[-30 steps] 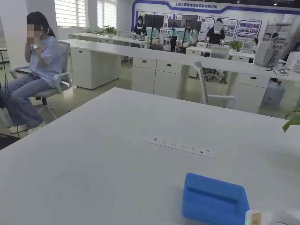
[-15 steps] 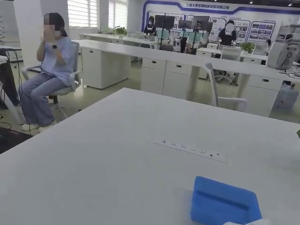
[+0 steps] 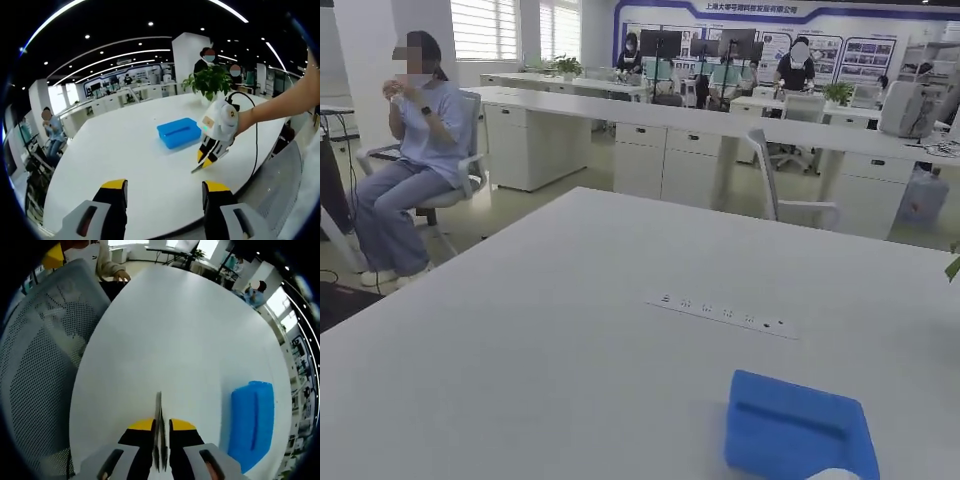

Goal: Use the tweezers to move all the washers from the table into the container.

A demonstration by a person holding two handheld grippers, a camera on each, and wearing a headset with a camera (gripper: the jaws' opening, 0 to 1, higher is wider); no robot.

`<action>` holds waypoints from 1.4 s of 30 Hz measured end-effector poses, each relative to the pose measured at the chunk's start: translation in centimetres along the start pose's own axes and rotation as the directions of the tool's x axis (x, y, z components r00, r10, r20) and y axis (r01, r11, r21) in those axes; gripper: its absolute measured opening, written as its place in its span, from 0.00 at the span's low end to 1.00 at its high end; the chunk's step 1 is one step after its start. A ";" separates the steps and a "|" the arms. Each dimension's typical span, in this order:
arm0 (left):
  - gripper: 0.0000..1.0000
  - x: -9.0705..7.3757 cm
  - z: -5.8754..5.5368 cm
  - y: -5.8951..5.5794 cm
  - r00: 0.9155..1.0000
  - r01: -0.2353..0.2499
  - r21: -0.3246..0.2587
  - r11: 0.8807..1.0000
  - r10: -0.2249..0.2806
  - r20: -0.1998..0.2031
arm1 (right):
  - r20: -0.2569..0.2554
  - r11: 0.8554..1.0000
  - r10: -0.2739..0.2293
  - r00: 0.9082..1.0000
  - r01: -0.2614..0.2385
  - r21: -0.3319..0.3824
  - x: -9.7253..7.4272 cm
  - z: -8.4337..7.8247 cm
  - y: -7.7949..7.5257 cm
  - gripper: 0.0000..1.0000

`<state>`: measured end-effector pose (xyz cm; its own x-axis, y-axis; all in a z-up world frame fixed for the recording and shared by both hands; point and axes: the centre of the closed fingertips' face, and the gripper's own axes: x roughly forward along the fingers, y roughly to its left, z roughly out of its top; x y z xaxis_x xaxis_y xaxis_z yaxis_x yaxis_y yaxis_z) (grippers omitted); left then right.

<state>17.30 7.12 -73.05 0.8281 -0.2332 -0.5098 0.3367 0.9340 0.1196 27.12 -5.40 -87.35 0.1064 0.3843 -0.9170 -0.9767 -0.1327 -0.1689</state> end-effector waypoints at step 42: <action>0.99 2.4 2.5 2.0 0.999 -0.032 -0.005 0.999 0.032 -0.011 | 0.138 0.377 -0.710 0.690 0.207 0.903 -19.3 -7.5 1.4 0.99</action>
<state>21.08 7.77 -71.95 0.8336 -0.2003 -0.5148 0.3076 0.9424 0.1316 25.10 -19.87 -72.59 0.7414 0.4855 -0.4632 -0.5142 0.8546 0.0726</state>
